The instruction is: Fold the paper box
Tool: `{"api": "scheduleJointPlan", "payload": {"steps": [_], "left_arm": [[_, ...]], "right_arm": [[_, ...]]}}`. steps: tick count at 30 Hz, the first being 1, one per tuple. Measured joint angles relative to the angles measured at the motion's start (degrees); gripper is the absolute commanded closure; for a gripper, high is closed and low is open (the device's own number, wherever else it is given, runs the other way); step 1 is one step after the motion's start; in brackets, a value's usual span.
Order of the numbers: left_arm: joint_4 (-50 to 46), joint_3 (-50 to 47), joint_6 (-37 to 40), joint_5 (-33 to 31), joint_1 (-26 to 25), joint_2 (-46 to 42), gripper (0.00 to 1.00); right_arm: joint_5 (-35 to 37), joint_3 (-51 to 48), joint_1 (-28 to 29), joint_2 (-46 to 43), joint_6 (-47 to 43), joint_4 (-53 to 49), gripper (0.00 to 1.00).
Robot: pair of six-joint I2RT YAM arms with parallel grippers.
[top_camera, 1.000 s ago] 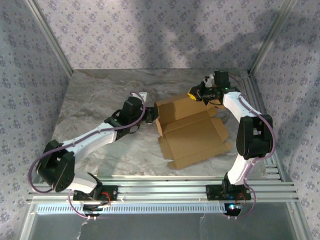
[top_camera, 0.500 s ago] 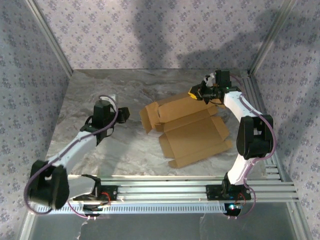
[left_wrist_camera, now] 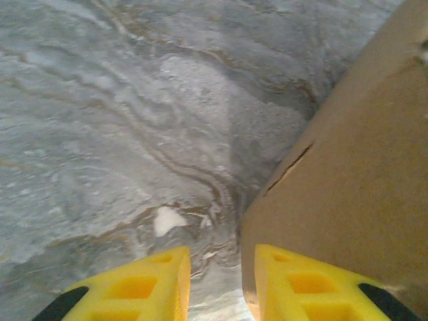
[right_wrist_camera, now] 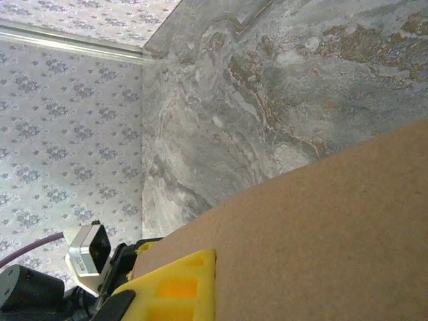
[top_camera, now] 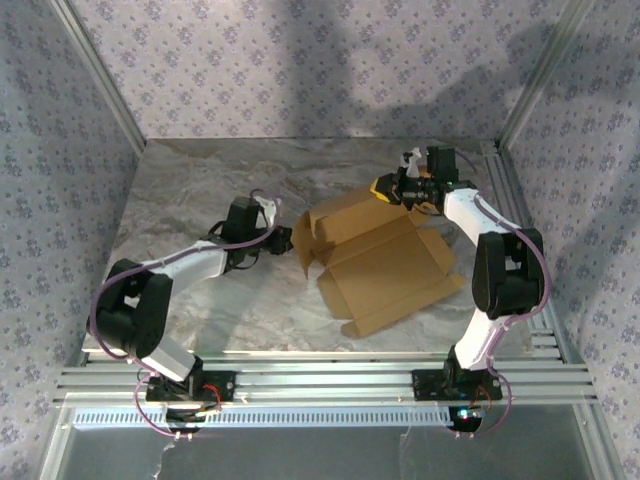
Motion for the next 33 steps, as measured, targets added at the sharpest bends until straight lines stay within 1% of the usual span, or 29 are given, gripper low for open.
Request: {"api": "scheduleJointPlan", "payload": {"steps": [7,14,24,28,33], "left_arm": [[2.86,-2.60,-0.13,-0.35,-4.76,0.02,0.64],[6.49,-3.76,0.39,-3.06,-8.41,-0.90,0.58],[8.00,-4.33,3.69,-1.57,-9.25,-1.62,0.51],[8.07,-4.33,4.85,-1.31,-10.27,-2.47,0.51],[7.98,-4.17,5.40,-1.40,-10.36,-2.40,0.50]], "right_arm": [[-3.58,-0.79,-1.73,0.74,-0.72,3.69,1.00],[-4.76,-0.79,-1.88,1.46,-1.09,4.35,1.00],[-4.83,-0.74,-1.90,1.55,-1.09,4.20,1.00],[-4.83,-0.63,-1.88,1.60,-1.09,3.72,1.00],[-4.83,-0.31,-1.88,1.73,-1.09,2.95,1.00]]}}
